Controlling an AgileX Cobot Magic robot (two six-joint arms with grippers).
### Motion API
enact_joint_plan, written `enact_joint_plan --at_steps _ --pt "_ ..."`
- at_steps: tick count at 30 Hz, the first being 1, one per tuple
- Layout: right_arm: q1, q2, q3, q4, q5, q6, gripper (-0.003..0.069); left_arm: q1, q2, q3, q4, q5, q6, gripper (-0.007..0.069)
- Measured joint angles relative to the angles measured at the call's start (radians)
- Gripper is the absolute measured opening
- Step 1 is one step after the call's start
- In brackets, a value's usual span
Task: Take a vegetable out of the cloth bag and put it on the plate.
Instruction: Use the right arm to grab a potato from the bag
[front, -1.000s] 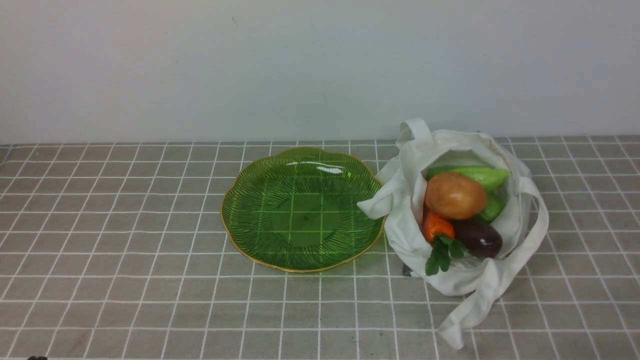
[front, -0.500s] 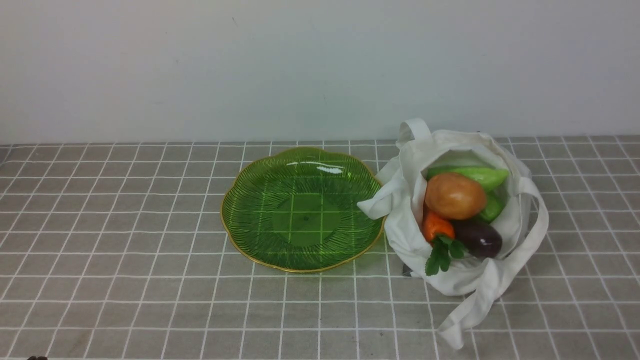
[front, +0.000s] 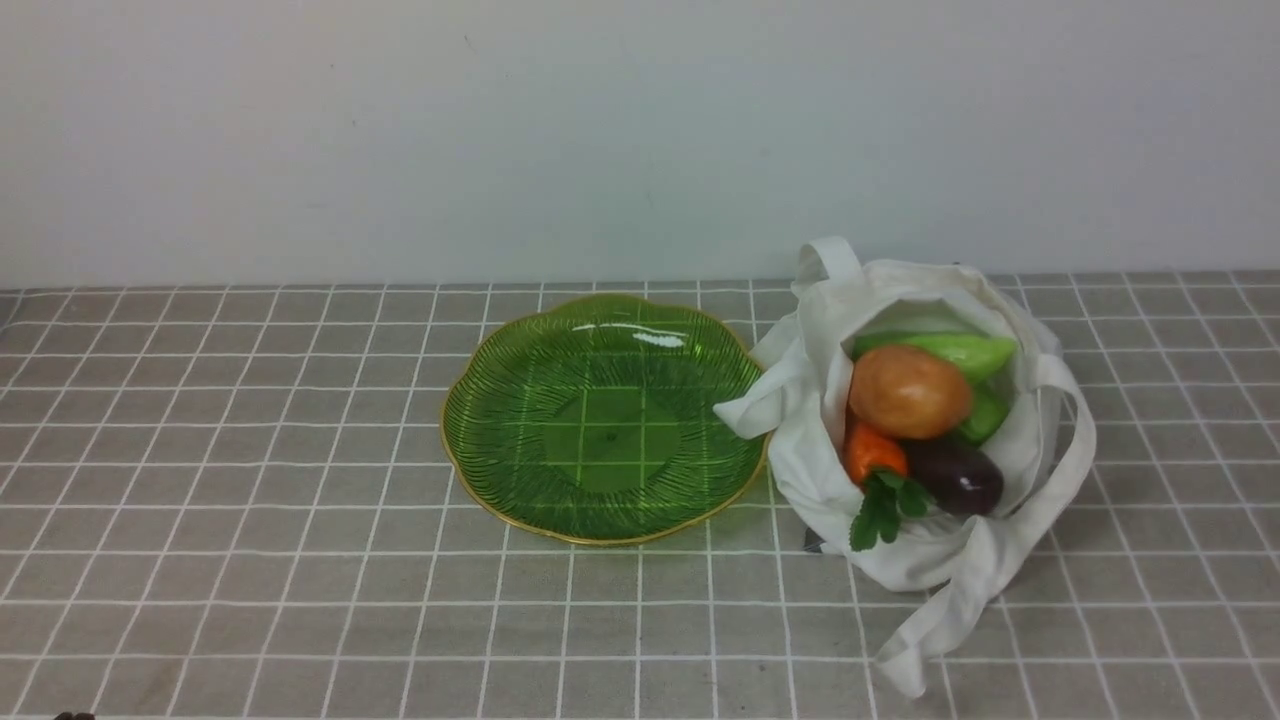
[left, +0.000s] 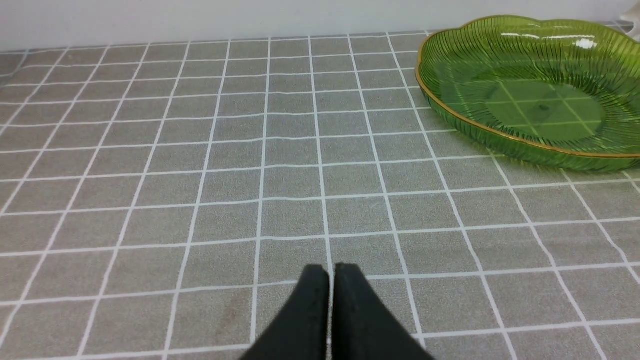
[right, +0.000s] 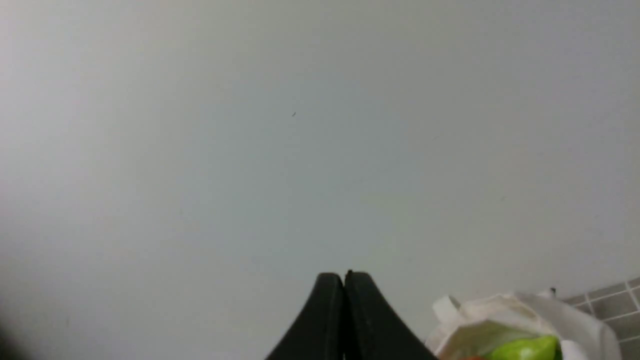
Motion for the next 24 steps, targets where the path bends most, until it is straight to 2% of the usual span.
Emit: enact_joint_plan --at_steps 3,4,5,7,13,15,19,20,21,24 --pt "0.000 0.199 -0.133 -0.053 0.203 -0.030 -0.0015 0.000 0.000 0.000 0.000 0.000 0.000 -0.0005" --pt "0.000 0.214 -0.133 -0.058 0.218 -0.030 -0.0015 0.000 0.000 0.000 0.000 0.000 0.000 -0.0005" --pt "0.000 0.341 -0.190 -0.111 0.339 -0.032 -0.0015 0.000 0.000 0.000 0.000 0.000 0.000 -0.0005" --pt "0.000 0.506 -0.231 -0.172 0.413 -0.032 -0.0013 0.000 0.000 0.000 0.000 0.000 0.000 -0.0005" --pt "0.006 0.925 -0.378 -0.275 0.461 -0.038 0.0036 0.000 0.000 0.000 0.000 0.000 0.000 -0.0005" --pt "0.017 0.979 -0.414 -0.286 0.469 -0.038 0.0055 0.000 0.000 0.000 0.000 0.000 0.000 -0.0005" --pt "0.117 1.173 -0.597 -0.376 0.504 -0.006 0.0176 0.000 0.000 0.000 0.000 0.000 0.000 -0.0005" --pt "0.155 1.229 -0.647 -0.426 0.509 0.035 0.0216 0.000 0.000 0.000 0.000 0.000 0.000 -0.0005" --pt "0.161 1.236 -0.664 -0.434 0.509 0.042 0.0230 0.000 0.000 0.000 0.000 0.000 0.000 -0.0005" --pt "0.236 1.351 -0.788 -0.606 0.515 0.186 0.0337 0.000 0.000 0.000 0.000 0.000 0.000 -0.0005"
